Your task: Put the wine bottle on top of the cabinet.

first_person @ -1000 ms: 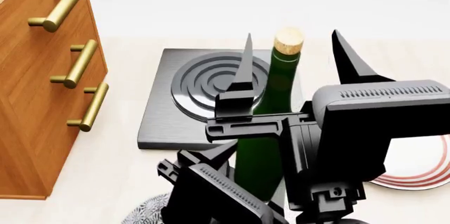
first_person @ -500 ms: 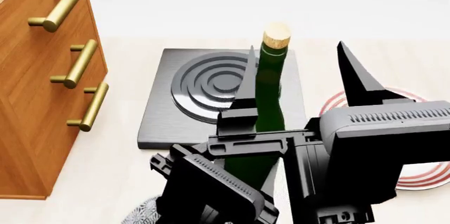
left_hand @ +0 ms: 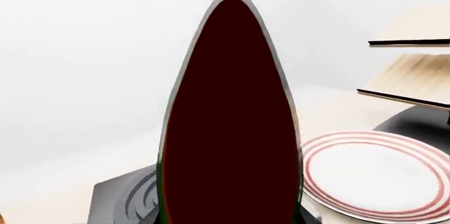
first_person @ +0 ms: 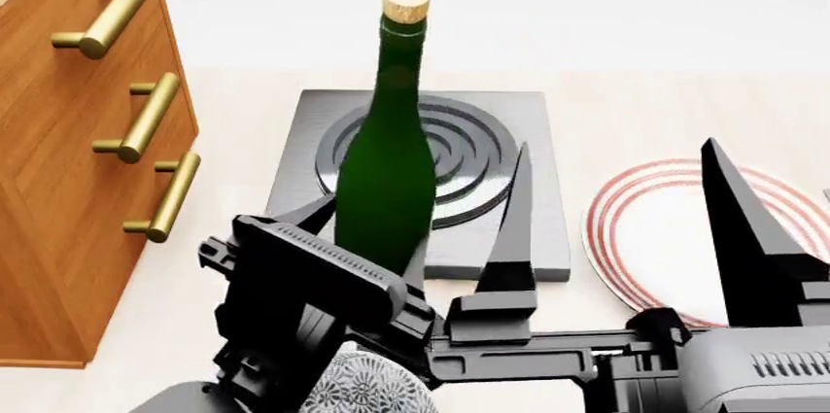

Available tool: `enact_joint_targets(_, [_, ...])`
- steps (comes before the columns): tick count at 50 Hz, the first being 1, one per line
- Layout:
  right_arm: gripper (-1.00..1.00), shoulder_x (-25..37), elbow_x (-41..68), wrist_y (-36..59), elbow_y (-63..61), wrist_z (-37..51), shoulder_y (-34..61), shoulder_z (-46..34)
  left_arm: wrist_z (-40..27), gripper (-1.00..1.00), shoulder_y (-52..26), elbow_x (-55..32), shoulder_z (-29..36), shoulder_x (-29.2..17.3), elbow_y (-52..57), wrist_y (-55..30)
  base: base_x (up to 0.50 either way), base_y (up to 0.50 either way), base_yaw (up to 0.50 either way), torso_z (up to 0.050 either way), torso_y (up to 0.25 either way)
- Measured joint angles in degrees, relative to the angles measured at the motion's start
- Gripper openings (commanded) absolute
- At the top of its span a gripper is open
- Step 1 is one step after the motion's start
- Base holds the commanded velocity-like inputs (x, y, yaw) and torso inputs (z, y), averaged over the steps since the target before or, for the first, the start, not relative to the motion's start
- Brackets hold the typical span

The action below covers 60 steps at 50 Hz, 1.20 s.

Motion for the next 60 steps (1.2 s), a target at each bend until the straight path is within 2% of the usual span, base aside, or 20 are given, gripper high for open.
enact_joint_targets(21, [1.0, 1.35, -6.22, -8.81, 0.06, -1.56, -12.58, -2.89, -3.0, -1.0, -7.75, -3.12, -6.29, -6.17, 7.04, -8.22, 0.0, 0.0, 0.0, 0.0, 0.0])
enact_joint_targets(34, [1.0, 1.65, -7.15, -10.63, 0.96, -1.99, -14.48, -3.75, -3.75, -1.0, -18.11, -4.2, -9.54, -8.57, 7.6, -14.86, 0.0, 0.0, 0.0, 0.0, 0.001])
enact_joint_targets(45, [1.0, 2.22, -6.54, -10.6, 0.09, -1.49, -14.62, -3.64, -1.2, -1.0, -31.7, -2.82, -10.19, -9.07, 0.19, -18.61, 0.0, 0.0, 0.0, 0.0, 0.001])
enact_joint_targets(60, [1.0, 3.32, -4.56, -10.17, -1.88, -0.42, -14.18, -2.73, 5.33, -1.0, -51.96, 2.29, -7.7, -8.15, -19.75, -18.21, 0.0, 0.0, 0.0, 0.001, 0.001])
